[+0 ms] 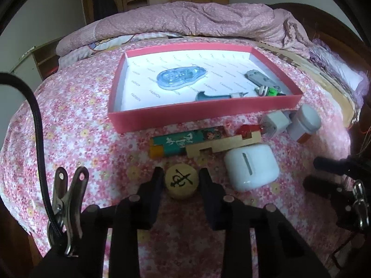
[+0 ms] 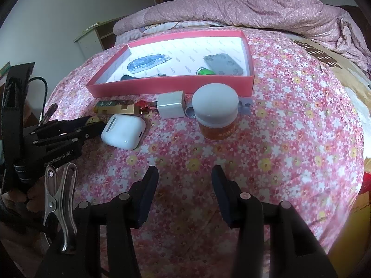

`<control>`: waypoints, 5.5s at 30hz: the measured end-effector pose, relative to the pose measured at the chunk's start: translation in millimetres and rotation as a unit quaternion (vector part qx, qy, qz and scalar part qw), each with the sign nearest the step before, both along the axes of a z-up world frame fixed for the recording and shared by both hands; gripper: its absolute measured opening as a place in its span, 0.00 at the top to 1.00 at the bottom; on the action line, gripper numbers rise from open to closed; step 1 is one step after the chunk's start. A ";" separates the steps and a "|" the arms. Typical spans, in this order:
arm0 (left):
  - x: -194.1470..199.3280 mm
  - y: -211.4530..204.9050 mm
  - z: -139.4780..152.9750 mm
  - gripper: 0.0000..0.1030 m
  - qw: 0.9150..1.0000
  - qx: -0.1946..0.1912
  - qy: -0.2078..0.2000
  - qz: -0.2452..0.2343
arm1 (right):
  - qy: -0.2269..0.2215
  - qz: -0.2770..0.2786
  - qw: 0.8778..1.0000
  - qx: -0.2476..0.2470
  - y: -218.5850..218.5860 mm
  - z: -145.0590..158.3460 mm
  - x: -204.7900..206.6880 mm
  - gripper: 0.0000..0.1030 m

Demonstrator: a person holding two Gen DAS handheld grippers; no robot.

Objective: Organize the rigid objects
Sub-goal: 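Grasp the round wooden chess piece with the left gripper, then grasp the white earbud case with the right gripper, then carry the chess piece into the tray and open left while right holds the earbud case, then lower the earbud case into the tray and open the right gripper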

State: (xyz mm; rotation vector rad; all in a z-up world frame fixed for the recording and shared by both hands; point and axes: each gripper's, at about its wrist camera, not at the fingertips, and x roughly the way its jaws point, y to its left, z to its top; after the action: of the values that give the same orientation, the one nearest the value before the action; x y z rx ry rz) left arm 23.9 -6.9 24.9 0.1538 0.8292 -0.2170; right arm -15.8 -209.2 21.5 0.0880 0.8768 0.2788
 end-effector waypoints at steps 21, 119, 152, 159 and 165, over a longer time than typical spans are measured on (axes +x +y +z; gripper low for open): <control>-25.5 30.9 -11.8 0.51 0.999 -0.037 -0.028 0.005 | 0.020 0.000 0.999 -0.043 44.8 0.0 1.2 0.23; 5.3 30.0 21.3 0.40 0.998 -0.038 -0.024 0.051 | -0.060 0.018 0.997 0.050 22.3 22.2 1.0 0.39; -6.3 12.6 -22.1 0.00 0.998 -0.017 -0.034 0.041 | -0.051 -0.020 0.997 -0.050 -14.9 61.1 156.0 0.39; -6.5 13.0 -22.0 0.00 0.998 -0.017 -0.034 0.041 | -0.026 -0.021 0.997 -0.071 -9.9 48.4 200.0 0.38; -6.6 13.3 -22.0 0.00 0.998 -0.017 -0.034 0.041 | -0.030 -0.019 0.996 -0.082 -4.4 51.1 211.1 0.36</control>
State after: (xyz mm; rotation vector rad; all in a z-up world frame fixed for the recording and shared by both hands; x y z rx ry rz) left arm 17.3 6.4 2.9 0.0939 0.7630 -0.1486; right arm 195.3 -213.6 72.6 -0.0566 0.8341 0.1725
